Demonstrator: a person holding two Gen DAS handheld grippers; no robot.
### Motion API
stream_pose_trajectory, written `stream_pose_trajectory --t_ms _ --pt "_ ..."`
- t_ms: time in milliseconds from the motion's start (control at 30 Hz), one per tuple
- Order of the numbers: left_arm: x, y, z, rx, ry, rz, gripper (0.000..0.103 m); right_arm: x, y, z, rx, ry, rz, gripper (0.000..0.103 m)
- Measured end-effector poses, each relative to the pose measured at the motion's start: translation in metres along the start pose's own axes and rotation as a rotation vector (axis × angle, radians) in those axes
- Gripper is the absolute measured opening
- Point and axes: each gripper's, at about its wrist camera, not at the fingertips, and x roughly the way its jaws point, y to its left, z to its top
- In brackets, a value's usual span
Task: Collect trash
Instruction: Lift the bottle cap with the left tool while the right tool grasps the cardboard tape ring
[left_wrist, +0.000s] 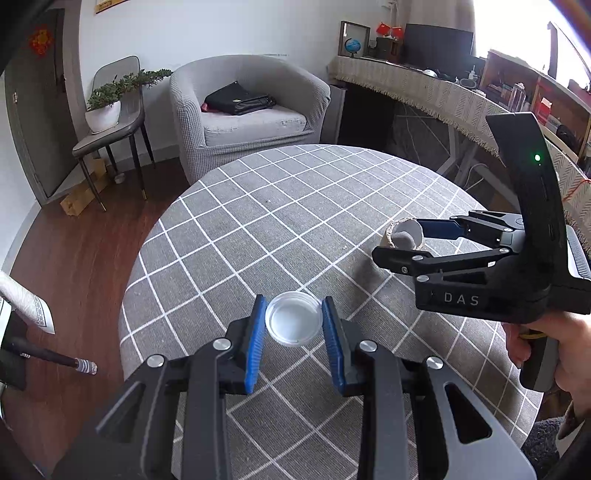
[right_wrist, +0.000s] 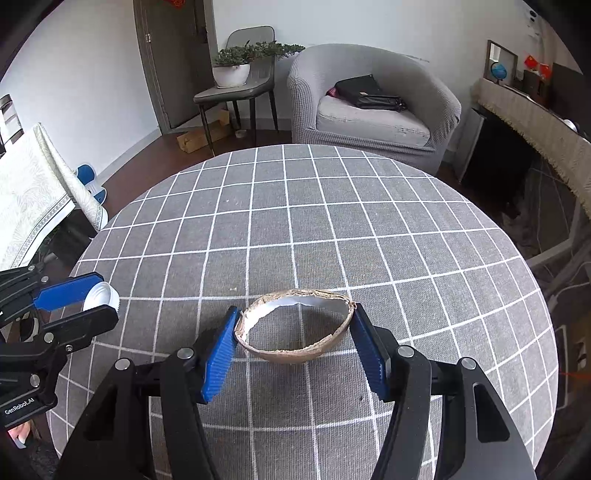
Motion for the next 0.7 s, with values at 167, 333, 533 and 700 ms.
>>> stream_pose_trajectory --t_ms 167,333,533,700 --pt "-0.016 -0.004 -0.018 -0.002 -0.002 0.025 0.032 -0.016 0.009 -0.017 0.008 -0.018 0.030 0.061" --pt "-0.030 -0.004 -0.036 -0.022 -0.006 0.049 0.032 -0.033 0.025 -0.029 0.003 -0.040 0.071 0.061" --pt "-0.045 -0.001 -0.049 -0.030 -0.018 0.103 0.032 -0.049 0.048 -0.032 -0.025 -0.074 0.108 0.061" --pt "-0.057 0.017 -0.053 -0.071 -0.027 0.118 0.032 -0.050 0.065 -0.026 -0.036 -0.090 0.134 0.061"
